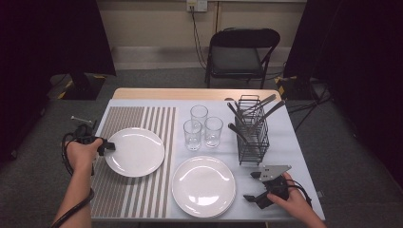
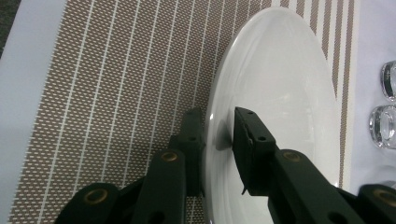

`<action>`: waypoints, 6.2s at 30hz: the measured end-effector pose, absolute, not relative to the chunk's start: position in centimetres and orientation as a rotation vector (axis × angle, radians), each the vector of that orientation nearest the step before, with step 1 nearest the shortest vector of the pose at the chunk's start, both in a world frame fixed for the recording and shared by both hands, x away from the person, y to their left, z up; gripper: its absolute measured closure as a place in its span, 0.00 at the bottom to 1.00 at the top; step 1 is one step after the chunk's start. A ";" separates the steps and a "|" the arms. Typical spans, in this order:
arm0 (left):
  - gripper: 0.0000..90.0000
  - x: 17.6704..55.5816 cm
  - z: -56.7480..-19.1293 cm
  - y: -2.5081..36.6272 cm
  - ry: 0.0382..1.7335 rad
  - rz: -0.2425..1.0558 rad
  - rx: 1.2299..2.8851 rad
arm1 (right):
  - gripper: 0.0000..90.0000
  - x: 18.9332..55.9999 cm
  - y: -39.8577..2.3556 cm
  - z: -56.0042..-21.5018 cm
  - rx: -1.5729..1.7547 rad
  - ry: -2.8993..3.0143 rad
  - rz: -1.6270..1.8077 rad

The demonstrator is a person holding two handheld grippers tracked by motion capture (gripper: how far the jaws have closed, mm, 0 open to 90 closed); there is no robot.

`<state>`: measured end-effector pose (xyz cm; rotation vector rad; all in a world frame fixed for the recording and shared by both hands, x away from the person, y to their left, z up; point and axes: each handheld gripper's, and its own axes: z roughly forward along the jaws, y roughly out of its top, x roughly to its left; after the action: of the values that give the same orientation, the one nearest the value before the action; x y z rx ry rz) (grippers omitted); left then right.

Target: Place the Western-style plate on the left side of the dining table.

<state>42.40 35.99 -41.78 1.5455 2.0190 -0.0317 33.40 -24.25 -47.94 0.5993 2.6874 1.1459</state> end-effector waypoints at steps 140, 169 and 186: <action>0.27 40.7 -40.4 31.7 1.649 0.046 1.686 | 0.16 33.8 -24.2 -46.6 0.621 2.738 1.118; 0.22 40.1 -40.5 28.4 1.491 0.041 1.812 | 0.16 34.2 -26.9 -43.8 0.674 2.716 1.132; 0.24 39.6 -40.1 26.1 1.428 0.056 1.876 | 0.16 34.5 -26.7 -42.6 0.668 2.714 1.145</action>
<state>39.58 26.06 -40.15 1.8761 1.4282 0.0565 34.47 -26.68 -42.57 0.6685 2.7137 1.1446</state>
